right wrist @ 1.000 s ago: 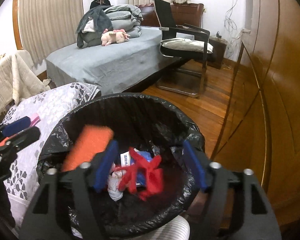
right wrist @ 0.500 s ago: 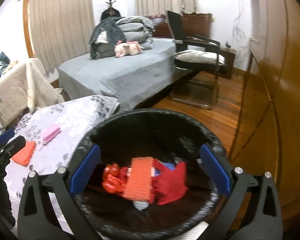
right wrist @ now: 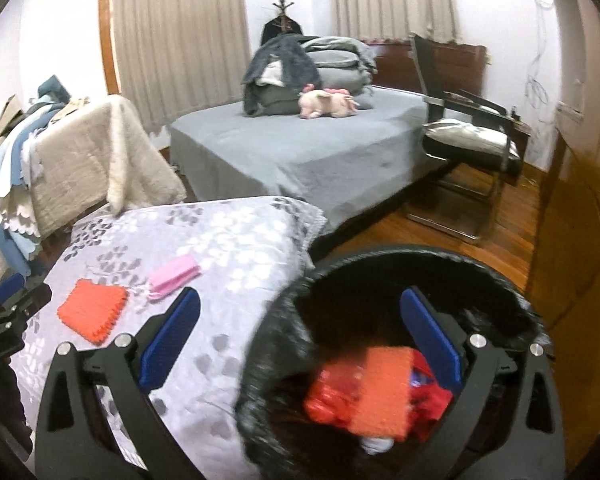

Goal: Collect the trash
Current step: 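Move both open grippers back over the orange mesh pad and pink mask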

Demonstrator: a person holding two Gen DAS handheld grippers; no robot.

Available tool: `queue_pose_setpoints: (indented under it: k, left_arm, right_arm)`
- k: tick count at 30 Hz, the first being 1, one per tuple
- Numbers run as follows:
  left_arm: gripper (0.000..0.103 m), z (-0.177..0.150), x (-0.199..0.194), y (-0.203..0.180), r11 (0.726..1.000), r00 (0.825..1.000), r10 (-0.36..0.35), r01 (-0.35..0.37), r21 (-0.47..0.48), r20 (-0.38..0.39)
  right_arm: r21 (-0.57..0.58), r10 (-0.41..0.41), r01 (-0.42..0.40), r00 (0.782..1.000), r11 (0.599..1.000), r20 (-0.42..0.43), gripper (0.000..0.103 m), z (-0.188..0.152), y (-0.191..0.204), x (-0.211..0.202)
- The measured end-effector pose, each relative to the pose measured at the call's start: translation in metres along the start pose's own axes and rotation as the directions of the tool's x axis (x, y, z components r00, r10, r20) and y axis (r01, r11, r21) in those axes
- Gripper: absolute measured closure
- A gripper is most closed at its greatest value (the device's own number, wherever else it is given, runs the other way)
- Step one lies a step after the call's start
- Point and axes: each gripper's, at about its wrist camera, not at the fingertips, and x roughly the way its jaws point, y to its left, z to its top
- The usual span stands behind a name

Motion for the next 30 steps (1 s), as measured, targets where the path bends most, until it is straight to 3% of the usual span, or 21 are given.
queue_pose_setpoints:
  k: [9, 16, 22, 30]
  left_arm:
    - [0.006, -0.01, 0.027, 0.055, 0.994, 0.995, 0.094, -0.095, -0.044, -0.035]
    - [0.006, -0.023, 0.058, 0.08, 0.991, 0.989, 0.109, -0.116, -0.069, -0.103]
    - [0.006, -0.038, 0.09, 0.096, 0.986, 0.977, 0.116, -0.135, -0.099, -0.178]
    - [0.006, -0.05, 0.117, 0.1, 0.988, 0.967, 0.079, -0.108, -0.108, -0.243]
  right_arm:
    - [-0.06, 0.077, -0.078, 0.997, 0.995, -0.008, 0.005, 0.009, 0.065, 0.047]
    - [-0.125, 0.11, -0.113, 0.993, 0.986, -0.031, 0.005, 0.003, 0.108, 0.083]
    - [-0.15, 0.106, -0.115, 0.992, 0.982, -0.072, 0.005, -0.005, 0.125, 0.11]
    - [-0.139, 0.084, -0.099, 0.99, 0.985, -0.109, 0.006, -0.007, 0.126, 0.138]
